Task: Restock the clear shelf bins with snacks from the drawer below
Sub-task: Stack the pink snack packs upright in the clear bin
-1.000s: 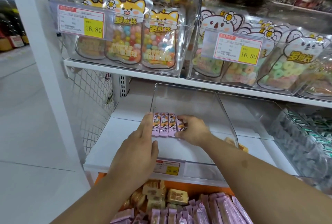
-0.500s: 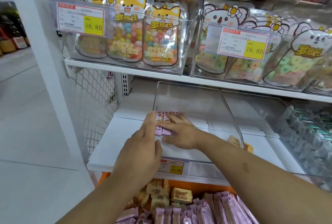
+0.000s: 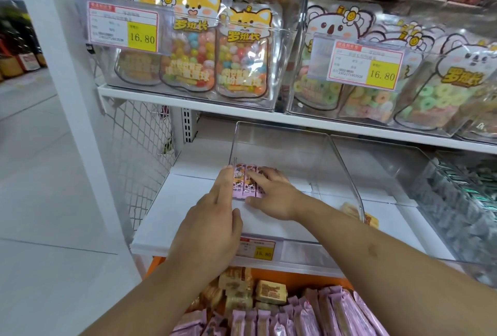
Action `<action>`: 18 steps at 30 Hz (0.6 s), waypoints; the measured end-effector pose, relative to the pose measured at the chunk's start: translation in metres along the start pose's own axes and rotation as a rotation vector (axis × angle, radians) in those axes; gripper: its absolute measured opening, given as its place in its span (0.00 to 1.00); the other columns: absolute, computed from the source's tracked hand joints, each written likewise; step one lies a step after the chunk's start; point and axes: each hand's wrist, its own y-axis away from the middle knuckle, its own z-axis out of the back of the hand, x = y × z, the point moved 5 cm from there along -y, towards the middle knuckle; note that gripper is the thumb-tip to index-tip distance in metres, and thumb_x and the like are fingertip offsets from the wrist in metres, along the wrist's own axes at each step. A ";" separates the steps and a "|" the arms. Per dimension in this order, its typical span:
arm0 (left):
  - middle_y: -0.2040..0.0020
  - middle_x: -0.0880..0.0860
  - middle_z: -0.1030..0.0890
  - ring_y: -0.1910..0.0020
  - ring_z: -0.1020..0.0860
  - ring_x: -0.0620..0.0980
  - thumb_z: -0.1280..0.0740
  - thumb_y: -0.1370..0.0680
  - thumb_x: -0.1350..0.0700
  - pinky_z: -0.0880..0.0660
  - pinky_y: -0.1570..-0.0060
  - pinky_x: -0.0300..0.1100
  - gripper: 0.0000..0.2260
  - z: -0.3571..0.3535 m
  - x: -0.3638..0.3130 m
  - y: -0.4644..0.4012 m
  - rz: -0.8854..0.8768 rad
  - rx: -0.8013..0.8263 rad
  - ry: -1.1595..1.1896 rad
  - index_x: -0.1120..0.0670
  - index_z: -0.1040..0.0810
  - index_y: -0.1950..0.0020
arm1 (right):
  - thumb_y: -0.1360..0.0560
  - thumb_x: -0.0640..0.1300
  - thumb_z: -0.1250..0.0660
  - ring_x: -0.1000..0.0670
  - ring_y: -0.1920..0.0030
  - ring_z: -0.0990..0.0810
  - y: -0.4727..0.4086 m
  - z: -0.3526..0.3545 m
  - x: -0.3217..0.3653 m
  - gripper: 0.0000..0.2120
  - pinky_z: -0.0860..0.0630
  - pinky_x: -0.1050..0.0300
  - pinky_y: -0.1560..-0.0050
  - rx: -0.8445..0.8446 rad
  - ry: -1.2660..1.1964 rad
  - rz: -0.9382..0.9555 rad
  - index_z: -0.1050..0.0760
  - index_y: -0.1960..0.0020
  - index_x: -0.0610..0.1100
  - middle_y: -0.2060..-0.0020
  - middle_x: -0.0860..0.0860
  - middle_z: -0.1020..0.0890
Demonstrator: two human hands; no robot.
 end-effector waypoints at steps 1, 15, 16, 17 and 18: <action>0.29 0.47 0.26 0.50 0.24 0.44 0.41 0.15 0.49 0.23 0.52 0.43 0.36 0.000 0.000 0.000 0.005 0.004 0.002 0.42 0.64 0.18 | 0.20 0.66 0.39 0.46 0.17 0.56 0.000 -0.002 -0.002 0.40 0.51 0.47 0.18 0.015 -0.013 -0.015 0.55 0.15 0.59 0.16 0.51 0.51; 0.19 0.47 0.36 0.33 0.26 0.49 0.41 0.15 0.48 0.24 0.39 0.47 0.35 0.004 -0.004 -0.002 0.003 0.079 0.017 0.43 0.62 0.18 | 0.18 0.66 0.42 0.45 0.17 0.53 0.016 0.007 0.001 0.38 0.51 0.46 0.18 -0.019 -0.073 -0.018 0.53 0.15 0.56 0.16 0.50 0.48; 0.18 0.46 0.38 0.30 0.28 0.49 0.41 0.15 0.48 0.26 0.37 0.46 0.35 0.006 -0.005 -0.001 0.012 0.090 0.021 0.43 0.62 0.17 | 0.18 0.65 0.42 0.46 0.18 0.51 0.025 0.013 0.003 0.37 0.49 0.47 0.18 -0.032 -0.089 -0.006 0.52 0.15 0.56 0.17 0.49 0.46; 0.18 0.46 0.40 0.28 0.30 0.49 0.41 0.15 0.47 0.28 0.36 0.46 0.35 0.008 -0.007 0.000 0.024 0.103 0.028 0.42 0.62 0.17 | 0.17 0.64 0.41 0.46 0.19 0.49 0.038 0.021 0.006 0.36 0.48 0.49 0.20 -0.047 -0.113 0.009 0.50 0.15 0.55 0.17 0.49 0.44; 0.17 0.45 0.42 0.26 0.32 0.49 0.41 0.15 0.46 0.29 0.34 0.46 0.35 0.011 -0.009 0.003 0.033 0.115 0.038 0.42 0.62 0.17 | 0.17 0.62 0.41 0.47 0.19 0.47 0.053 0.029 0.010 0.34 0.47 0.50 0.21 -0.062 -0.144 0.019 0.49 0.15 0.54 0.18 0.50 0.42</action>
